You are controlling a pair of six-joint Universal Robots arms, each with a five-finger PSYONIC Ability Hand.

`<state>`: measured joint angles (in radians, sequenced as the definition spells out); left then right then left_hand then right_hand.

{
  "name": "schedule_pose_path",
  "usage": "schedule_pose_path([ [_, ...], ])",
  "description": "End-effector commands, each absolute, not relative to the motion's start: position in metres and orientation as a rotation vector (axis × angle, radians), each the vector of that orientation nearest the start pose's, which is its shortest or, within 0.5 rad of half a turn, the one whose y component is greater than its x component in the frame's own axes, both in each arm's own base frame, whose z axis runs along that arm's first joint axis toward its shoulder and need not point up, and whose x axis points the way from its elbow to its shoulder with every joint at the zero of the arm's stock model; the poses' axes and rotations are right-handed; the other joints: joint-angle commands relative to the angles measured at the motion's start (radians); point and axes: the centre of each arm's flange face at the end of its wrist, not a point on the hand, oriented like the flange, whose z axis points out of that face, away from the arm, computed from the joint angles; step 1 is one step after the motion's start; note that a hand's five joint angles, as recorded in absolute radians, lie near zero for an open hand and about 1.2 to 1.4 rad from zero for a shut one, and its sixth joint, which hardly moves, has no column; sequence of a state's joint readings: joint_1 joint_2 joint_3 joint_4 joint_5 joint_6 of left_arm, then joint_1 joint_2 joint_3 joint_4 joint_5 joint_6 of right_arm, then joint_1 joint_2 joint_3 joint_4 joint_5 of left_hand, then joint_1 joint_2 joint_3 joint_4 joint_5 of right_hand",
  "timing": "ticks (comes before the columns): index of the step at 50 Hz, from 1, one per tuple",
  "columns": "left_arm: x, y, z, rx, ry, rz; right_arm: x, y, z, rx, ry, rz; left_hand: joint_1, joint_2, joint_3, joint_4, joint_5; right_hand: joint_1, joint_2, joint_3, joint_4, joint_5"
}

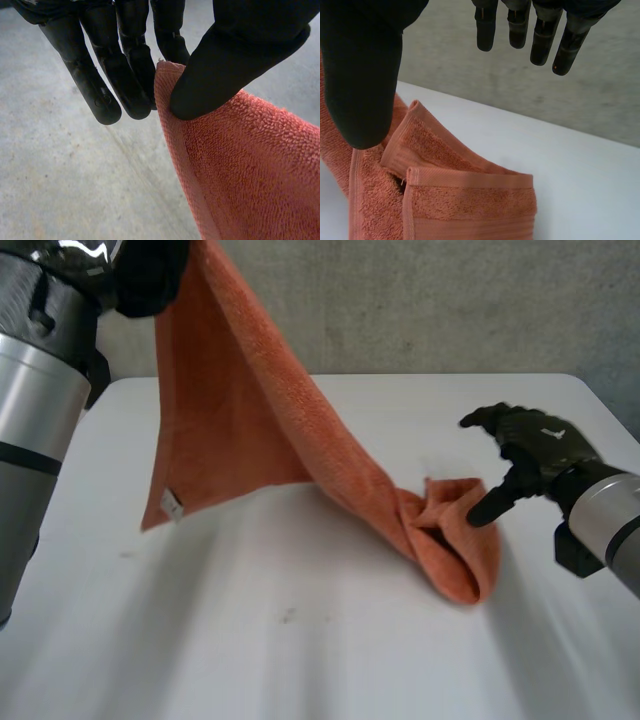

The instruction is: Fold the laundry

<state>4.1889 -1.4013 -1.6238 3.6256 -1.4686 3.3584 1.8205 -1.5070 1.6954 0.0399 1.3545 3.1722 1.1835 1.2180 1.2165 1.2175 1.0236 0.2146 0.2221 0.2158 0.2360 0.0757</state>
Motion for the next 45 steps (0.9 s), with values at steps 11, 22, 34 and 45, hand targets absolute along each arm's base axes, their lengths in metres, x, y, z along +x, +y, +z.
schedule_pose_path([
  [11, -0.271, -0.170, 0.425, 0.739, 1.388, -3.119, 0.236, -0.210, 0.221, -0.641, 2.156, -1.516, 0.213, 0.178, 0.180, 0.179, 0.198, 0.428, 0.420, 0.426, 0.406, 0.392],
  [22, -0.260, -0.192, 0.406, 0.708, 1.471, -3.021, 0.236, -0.173, 0.197, -1.533, 1.967, -1.620, 0.213, 0.178, 0.180, 0.179, 0.198, 0.287, 0.280, 0.286, 0.266, 0.252],
  [34, -0.242, -0.218, 0.402, 0.608, 1.506, -2.969, 0.240, -0.157, 0.185, -1.603, 1.844, -1.556, 0.213, 0.178, 0.180, 0.179, 0.198, 0.273, 0.265, 0.271, 0.251, 0.237],
  [45, -0.236, -0.231, 0.395, 0.575, 1.545, -2.931, 0.247, -0.168, 0.153, -1.798, 1.728, -1.591, 0.213, 0.178, 0.180, 0.179, 0.198, 0.261, 0.253, 0.260, 0.239, 0.225],
])
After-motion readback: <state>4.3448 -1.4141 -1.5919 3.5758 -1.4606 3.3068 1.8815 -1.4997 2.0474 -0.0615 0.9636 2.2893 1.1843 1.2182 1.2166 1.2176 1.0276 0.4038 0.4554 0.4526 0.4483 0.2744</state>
